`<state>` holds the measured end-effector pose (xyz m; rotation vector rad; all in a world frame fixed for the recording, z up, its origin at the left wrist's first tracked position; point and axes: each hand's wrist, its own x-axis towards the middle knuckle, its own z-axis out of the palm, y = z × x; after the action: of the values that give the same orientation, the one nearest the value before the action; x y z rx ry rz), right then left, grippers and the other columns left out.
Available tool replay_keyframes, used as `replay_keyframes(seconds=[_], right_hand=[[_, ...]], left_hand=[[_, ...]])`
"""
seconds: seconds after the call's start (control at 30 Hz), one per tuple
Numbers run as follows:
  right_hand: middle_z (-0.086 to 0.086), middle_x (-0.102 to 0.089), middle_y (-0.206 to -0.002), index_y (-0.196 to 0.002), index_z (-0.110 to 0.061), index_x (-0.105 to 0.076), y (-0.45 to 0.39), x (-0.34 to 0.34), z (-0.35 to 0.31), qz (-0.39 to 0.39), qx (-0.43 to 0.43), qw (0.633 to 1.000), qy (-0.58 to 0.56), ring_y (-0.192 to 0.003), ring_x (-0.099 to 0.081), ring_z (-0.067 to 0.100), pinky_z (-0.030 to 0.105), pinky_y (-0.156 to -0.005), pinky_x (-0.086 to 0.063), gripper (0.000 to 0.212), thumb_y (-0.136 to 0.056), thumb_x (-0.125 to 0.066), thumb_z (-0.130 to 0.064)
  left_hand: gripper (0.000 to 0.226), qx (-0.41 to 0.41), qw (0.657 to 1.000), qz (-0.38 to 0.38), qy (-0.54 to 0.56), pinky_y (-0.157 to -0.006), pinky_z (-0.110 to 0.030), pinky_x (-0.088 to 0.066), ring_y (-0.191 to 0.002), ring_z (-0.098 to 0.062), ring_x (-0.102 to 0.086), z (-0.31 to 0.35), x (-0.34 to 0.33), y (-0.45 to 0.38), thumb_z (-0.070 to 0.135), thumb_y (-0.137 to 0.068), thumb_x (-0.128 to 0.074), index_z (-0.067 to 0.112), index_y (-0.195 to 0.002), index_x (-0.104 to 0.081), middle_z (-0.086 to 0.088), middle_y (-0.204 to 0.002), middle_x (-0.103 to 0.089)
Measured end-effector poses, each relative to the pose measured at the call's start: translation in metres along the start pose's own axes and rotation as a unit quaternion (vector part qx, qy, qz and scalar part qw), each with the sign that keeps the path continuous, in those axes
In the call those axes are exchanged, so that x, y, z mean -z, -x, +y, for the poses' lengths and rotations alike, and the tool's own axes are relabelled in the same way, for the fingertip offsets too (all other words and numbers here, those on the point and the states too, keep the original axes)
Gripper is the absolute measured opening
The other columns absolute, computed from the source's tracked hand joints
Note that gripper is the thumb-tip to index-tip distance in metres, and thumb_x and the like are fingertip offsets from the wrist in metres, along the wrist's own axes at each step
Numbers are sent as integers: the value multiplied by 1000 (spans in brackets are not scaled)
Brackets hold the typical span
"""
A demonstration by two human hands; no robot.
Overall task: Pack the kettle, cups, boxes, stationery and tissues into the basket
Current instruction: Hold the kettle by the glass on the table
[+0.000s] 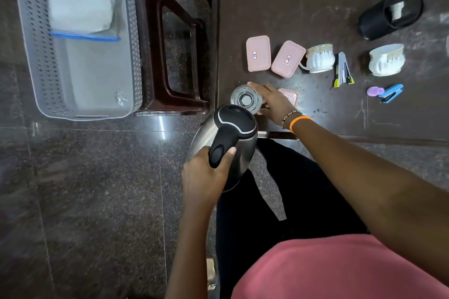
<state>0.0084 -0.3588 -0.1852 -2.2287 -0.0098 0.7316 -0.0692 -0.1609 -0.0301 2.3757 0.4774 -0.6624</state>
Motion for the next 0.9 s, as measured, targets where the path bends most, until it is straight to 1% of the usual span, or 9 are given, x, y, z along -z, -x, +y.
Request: replay_keyframes(seconds=[0.1,0.23,0.37,0.4,0.53,0.67,0.73,0.83,0.9], right_hand=[[19,-46,-129,-141,-18,-34,0,1,1,1,-10,1000,-7,-115,-52,34,36,-102,-41,79,-73,-64,8],[19,-47,-125,-141,-20,-33,0,2,2,-7,-22,1000,-6,-110,-54,34,34,-100,-41,79,-74,-65,5],[19,-48,-123,-141,-22,-33,-2,2,3,-13,-24,1000,-13,-107,-55,35,37,-99,-43,79,-74,-66,2],[18,-48,-123,-141,-23,-34,-2,2,4,-15,-25,999,-16,-108,-55,34,37,-100,-43,78,-74,-66,1],[17,-48,-123,-141,-24,-33,-4,1,6,-20,-36,999,-20,-109,-54,34,38,-100,-42,78,-74,-67,-1],[16,-49,-120,-141,-25,-32,-3,1,8,-18,-37,999,-24,-108,-55,33,34,-98,-42,79,-74,-66,1],[16,-49,-121,-141,-25,-32,-3,1,8,-15,-36,999,-23,-109,-54,32,33,-98,-42,80,-74,-66,1],[16,-49,-121,-141,-26,-32,-3,1,8,-15,-37,999,-24,-108,-55,34,36,-98,-43,79,-75,-65,1],[16,-49,-122,-141,-26,-32,-3,2,9,-15,-37,999,-25,-108,-55,34,36,-98,-43,79,-75,-65,1]], left_hand=[[48,1,1000,8,-8,-46,-24,-28,-47,-6,-45,2,-2,-5,61,-74,-56,23,-52,-36,8,-47,-45],[49,7,1000,8,-13,-48,-26,-34,-51,-10,-50,-1,-4,-11,63,-74,-55,21,-54,-40,6,-49,-50],[48,7,1000,3,-24,-44,-14,-29,-49,-1,-47,-2,-3,-14,66,-73,-53,23,-55,-40,8,-50,-51],[48,5,1000,0,-28,-44,-13,-29,-49,-1,-46,-2,-4,-15,68,-71,-52,23,-56,-41,7,-51,-51],[48,1,1000,-13,-19,-47,-20,-36,-52,-6,-50,3,-7,-16,67,-70,-52,22,-57,-42,6,-53,-53],[49,9,1000,-18,-20,-46,-25,-31,-49,-10,-48,8,-9,-17,64,-74,-55,21,-55,-40,7,-49,-48],[50,13,1000,-19,-16,-47,-26,-32,-49,-12,-48,10,-10,-17,62,-75,-56,20,-54,-39,7,-49,-47],[49,18,1000,-17,-16,-46,-25,-30,-49,-11,-48,12,-12,-18,60,-76,-57,20,-54,-40,7,-49,-48],[48,22,1000,-11,-18,-45,-23,-29,-49,-8,-49,13,-11,-18,60,-75,-58,21,-54,-41,7,-49,-49]])
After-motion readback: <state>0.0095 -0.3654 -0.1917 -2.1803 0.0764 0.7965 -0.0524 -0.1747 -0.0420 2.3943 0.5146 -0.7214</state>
